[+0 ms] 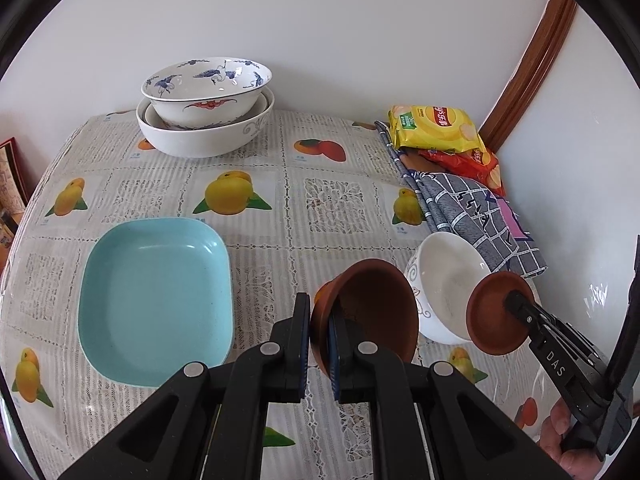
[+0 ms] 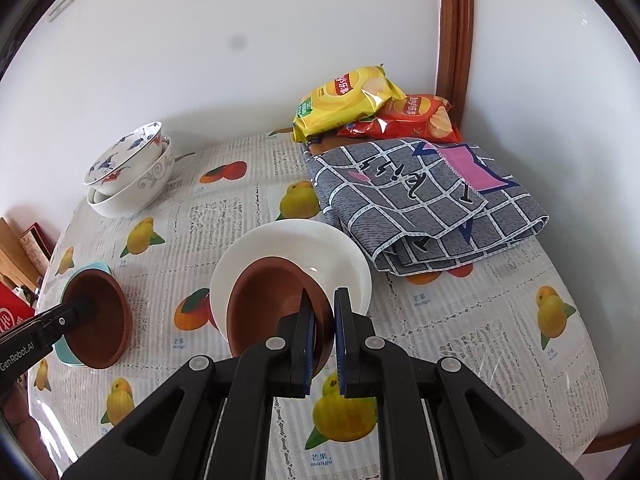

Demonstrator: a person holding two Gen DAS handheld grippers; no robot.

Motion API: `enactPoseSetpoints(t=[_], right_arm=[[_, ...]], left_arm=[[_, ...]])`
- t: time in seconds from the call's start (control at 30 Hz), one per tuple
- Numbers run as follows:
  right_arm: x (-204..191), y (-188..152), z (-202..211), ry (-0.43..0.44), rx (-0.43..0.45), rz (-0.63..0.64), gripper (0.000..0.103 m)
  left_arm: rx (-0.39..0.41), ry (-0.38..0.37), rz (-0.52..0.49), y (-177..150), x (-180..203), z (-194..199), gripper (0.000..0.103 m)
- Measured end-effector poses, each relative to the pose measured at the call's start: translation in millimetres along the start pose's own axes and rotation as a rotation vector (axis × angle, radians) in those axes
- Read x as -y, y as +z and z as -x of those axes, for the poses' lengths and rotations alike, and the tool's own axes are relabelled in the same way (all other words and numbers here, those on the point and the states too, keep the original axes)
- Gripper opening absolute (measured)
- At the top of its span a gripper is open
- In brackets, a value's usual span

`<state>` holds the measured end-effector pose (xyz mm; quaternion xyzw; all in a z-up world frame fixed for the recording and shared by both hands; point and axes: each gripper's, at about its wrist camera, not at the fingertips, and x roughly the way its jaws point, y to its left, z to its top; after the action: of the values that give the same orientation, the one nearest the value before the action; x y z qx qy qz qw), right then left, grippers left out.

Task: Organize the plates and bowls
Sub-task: 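Carry the right gripper's pot over the white bowl while the left gripper holds its pot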

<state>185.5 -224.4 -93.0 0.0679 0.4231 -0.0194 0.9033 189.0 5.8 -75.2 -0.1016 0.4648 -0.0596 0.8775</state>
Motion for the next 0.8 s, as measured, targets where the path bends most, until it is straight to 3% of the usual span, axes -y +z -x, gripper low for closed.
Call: enactPoseSetpoints(t=[0.8], right_arm=[[-1.0, 5.1, -25.4, 0.013, -0.025, 0.004, 0.009]], left_arm=[[-0.021, 0.018, 0.025, 6.9, -7.7, -15.2, 0.008]])
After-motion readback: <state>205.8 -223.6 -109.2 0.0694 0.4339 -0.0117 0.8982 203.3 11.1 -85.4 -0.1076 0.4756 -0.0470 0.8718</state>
